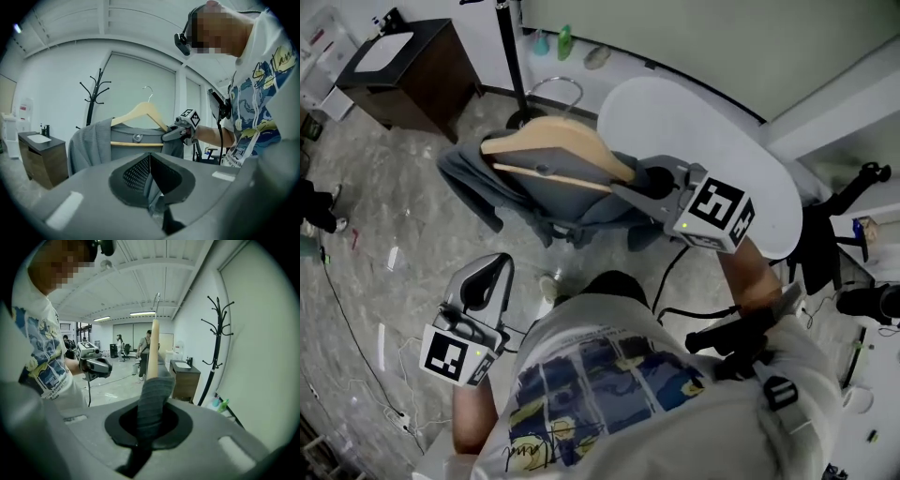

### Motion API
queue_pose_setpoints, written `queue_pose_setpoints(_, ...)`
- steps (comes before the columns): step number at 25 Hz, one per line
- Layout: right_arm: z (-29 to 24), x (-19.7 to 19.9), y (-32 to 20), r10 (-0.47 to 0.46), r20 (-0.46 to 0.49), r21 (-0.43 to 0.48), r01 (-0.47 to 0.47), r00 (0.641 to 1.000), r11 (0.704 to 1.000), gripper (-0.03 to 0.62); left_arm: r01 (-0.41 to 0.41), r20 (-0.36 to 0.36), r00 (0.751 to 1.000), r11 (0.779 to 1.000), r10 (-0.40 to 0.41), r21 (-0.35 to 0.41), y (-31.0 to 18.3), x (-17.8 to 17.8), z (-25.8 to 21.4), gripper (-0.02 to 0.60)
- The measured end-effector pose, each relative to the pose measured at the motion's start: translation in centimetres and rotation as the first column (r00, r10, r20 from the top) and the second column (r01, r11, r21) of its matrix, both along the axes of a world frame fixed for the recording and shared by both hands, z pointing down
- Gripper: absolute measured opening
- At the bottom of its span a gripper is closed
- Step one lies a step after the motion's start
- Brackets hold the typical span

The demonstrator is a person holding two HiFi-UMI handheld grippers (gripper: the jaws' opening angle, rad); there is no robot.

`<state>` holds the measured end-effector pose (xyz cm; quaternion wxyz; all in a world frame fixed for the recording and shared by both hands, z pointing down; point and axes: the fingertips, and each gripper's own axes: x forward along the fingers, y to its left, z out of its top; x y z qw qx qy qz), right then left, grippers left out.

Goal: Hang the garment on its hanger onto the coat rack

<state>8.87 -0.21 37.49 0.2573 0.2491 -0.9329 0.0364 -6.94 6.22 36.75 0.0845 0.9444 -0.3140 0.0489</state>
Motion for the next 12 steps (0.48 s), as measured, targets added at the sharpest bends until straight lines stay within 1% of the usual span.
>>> queue_pose_setpoints(3,-1.4,-1.6,-3.6,0.026,0.022,0.013,-0.026,0.999,1.0,-0.003,-0.031,-0.004,1.0,1.0,0.031,0.005,-2.2,-1.6,-0.1,0.008)
queue_pose_setpoints(5,-2.0,-2.5,-5.9,0.032,0.037,0.012,-0.033,0.999,0.999,-0.003,-0.037,-0.007,0.999,0.999,0.037,-0.001,-3.8,-2.3,-0.1,0.008)
queue_pose_setpoints(8,-3.1,-3.3,-9.9,0.026,0.051,0.014,-0.027,0.998,1.0,-0.003,-0.034,-0.014,0.999,0.999,0.034,0.0,-6.3,-2.7,-0.3,0.008)
queue_pose_setpoints(12,-4.4,-4.0,-16.5,0.0,0.063,0.021,-0.001,0.998,1.0,-0.003,-0.023,-0.021,1.0,1.0,0.023,-0.006,-11.0,-2.8,-0.3,0.008)
